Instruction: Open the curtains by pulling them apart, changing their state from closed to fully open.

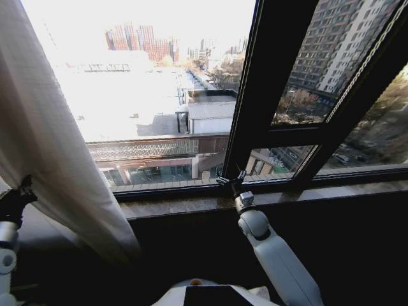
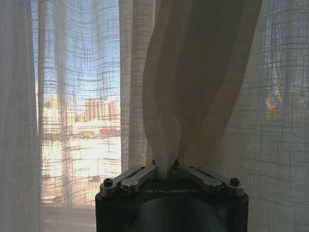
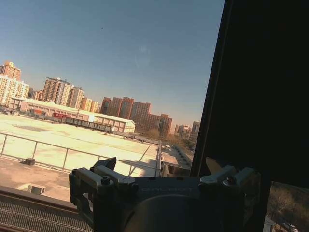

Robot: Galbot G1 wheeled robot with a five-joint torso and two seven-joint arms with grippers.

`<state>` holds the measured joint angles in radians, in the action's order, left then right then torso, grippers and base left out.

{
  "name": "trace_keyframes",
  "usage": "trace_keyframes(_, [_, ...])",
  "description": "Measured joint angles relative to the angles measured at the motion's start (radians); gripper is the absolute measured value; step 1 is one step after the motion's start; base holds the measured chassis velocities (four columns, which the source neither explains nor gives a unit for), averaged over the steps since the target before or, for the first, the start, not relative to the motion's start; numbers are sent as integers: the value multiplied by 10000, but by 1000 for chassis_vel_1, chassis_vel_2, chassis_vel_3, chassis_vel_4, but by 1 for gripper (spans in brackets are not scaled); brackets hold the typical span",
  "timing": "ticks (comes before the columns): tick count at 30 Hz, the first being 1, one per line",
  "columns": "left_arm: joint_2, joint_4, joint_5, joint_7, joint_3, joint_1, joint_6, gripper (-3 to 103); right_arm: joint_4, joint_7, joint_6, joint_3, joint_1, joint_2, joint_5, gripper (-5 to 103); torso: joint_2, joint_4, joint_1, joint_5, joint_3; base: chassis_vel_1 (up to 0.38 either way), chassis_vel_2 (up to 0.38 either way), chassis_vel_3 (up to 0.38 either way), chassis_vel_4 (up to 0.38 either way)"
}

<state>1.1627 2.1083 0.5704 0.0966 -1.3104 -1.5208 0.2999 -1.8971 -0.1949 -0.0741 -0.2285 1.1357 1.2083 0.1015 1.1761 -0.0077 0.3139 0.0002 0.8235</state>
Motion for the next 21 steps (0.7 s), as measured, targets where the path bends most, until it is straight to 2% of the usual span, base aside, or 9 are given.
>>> trace_keyframes(4, [257,420,-530,50,931,174,68,0,-46,233,-71,-17,11,16,-205,100,-1,-1,1,0,0,0,0,0,0])
trace_keyframes(8, [406,554,-845,45,1400,331,135,0,-49,277,-74,-7,25,61,-380,100,0,-2,2,2,0,0,0,0,0])
trace_keyframes(21, [851,498,-1231,7,1870,637,145,0,4,254,-66,271,18,344,-606,100,-1,-1,1,2,0,44,40,-44,-42])
